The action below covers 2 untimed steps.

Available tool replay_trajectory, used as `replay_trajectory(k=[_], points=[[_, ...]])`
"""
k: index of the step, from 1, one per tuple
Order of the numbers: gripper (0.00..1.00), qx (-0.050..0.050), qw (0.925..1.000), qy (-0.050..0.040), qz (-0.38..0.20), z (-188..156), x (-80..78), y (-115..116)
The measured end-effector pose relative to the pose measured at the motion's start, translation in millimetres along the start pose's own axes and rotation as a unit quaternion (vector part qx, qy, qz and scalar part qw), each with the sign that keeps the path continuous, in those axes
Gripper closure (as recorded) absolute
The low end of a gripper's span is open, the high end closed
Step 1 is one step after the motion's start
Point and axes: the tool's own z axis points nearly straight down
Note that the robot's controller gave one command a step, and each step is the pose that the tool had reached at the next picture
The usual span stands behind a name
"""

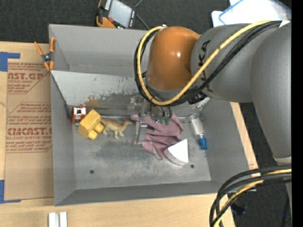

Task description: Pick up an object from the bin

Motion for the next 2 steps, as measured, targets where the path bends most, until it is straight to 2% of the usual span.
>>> replay_trajectory(k=[1,2], points=[[0.0,0.0,1.0,-0.004,0.001,-4.9,-1.8,-0.6],[0.0,-0.001,0.9998,-0.0058,-0.02,101.8,-3.6,36.3]])
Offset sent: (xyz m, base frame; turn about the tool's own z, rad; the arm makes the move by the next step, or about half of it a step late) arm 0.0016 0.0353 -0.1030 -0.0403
